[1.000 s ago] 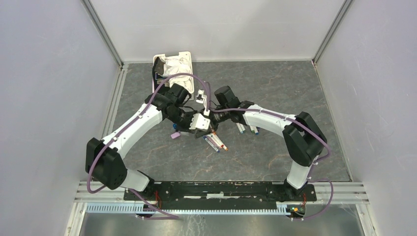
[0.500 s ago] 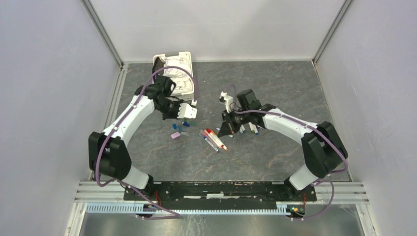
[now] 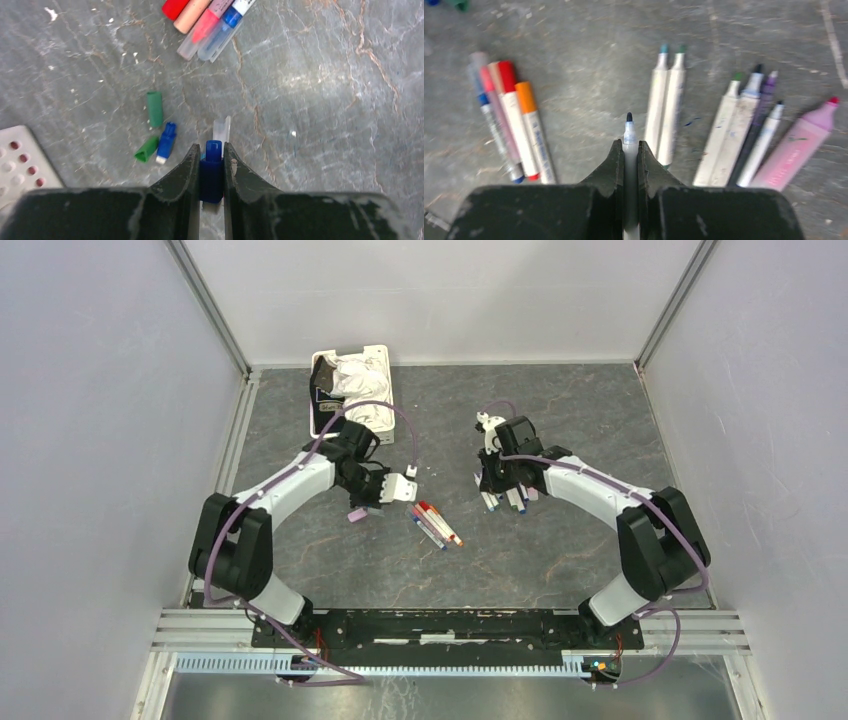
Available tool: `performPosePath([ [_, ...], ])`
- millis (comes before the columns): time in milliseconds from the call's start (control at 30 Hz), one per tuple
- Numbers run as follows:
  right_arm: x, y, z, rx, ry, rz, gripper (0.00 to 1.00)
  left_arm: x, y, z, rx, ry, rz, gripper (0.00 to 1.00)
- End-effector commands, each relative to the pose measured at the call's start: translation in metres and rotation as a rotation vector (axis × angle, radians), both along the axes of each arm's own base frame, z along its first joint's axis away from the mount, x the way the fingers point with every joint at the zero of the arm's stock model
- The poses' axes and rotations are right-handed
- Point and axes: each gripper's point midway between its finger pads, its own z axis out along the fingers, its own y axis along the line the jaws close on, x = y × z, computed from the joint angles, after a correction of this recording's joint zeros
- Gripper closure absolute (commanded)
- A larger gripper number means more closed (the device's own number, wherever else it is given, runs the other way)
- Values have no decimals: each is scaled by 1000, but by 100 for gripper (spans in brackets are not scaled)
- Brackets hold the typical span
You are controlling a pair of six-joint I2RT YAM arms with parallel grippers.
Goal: Open the pen caps
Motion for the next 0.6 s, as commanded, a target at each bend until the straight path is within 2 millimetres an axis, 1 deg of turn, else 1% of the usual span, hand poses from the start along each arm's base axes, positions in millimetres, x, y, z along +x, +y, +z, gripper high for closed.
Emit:
performPosePath([
  [0, 43, -30, 1, -137, -152, -189, 100, 22, -14, -14, -36, -41, 81, 91],
  [67, 47, -33, -3, -163, -161, -203, 99, 26, -12, -23, -20, -40, 92, 90],
  [133, 52, -34, -8, -182, -157, -209, 96, 28, -10, -31, -1, -46, 99, 90],
  [233, 57, -33, -15, -211, -135, -202, 95, 27, -9, -37, 11, -42, 100, 87],
  [333, 61, -33, -19, -223, -140, -204, 92, 25, -10, -38, 14, -34, 102, 76],
  [500, 66, -33, -24, -232, -139, -203, 88, 25, -14, -28, -11, -26, 112, 50],
  [567, 66, -32, -26, -231, -137, -204, 85, 25, -16, -22, -24, -22, 110, 47],
])
